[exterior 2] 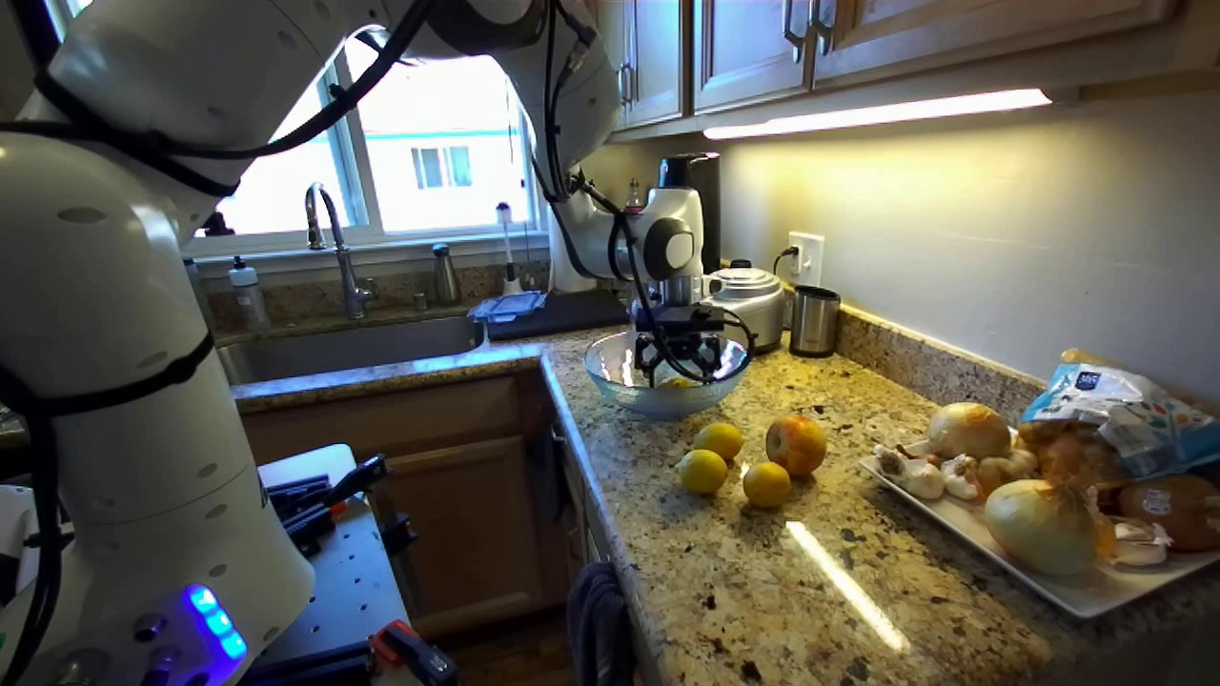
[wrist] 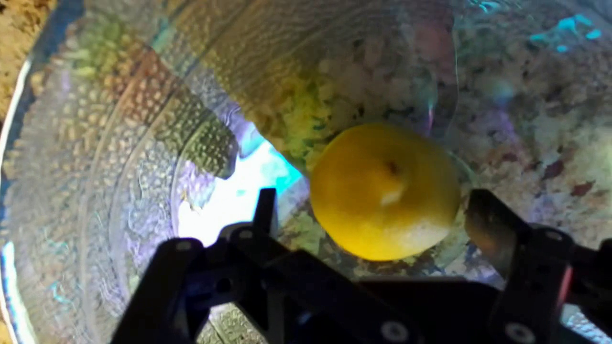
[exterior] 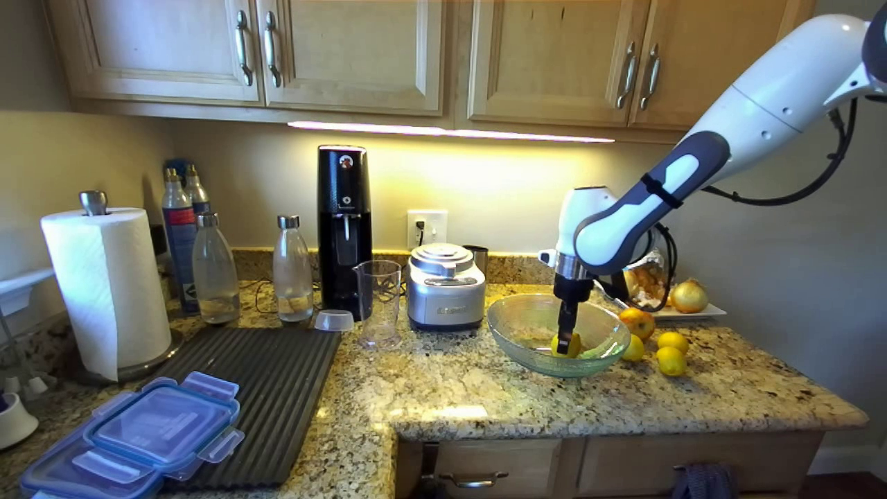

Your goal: Remove the lemons from the bowl

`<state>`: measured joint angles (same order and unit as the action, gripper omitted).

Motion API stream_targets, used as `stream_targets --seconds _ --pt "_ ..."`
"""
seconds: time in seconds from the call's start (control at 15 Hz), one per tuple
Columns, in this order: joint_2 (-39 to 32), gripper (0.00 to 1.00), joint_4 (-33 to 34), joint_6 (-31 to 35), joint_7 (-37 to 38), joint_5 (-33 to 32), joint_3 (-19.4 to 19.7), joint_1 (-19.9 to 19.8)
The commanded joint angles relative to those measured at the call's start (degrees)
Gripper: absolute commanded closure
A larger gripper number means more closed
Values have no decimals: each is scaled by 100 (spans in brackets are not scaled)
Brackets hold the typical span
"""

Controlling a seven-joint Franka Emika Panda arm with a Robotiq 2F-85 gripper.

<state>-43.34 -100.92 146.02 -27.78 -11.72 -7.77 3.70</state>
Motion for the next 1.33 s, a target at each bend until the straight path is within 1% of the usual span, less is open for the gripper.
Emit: stream_targets --seconds 0.0,0.27,0.4,0.47,0.6,0.67,0.73,0.87,0.93,1.13,1.27 --pt "-28 0 34 -206 -119 22 -105 -166" --pt "-74 0 -6 -190 -124 66 -132 -250" --pt "-68 4 -16 -174 -130 81 -158 -260" --pt "-60 3 -16 -172 -130 78 -168 -255" --pt "-32 12 -19 -199 -112 75 -180 -239" --pt "-16 19 -28 -201 -97 70 -180 -229" --pt "7 34 -44 -212 -95 89 -202 -239" --pt "67 50 -81 -264 -8 98 -188 -205" --pt "120 55 -121 -275 42 76 -152 -180" --pt "383 58 -322 -306 217 -41 -10 -76" --pt "593 58 -449 -360 310 -70 25 -38"
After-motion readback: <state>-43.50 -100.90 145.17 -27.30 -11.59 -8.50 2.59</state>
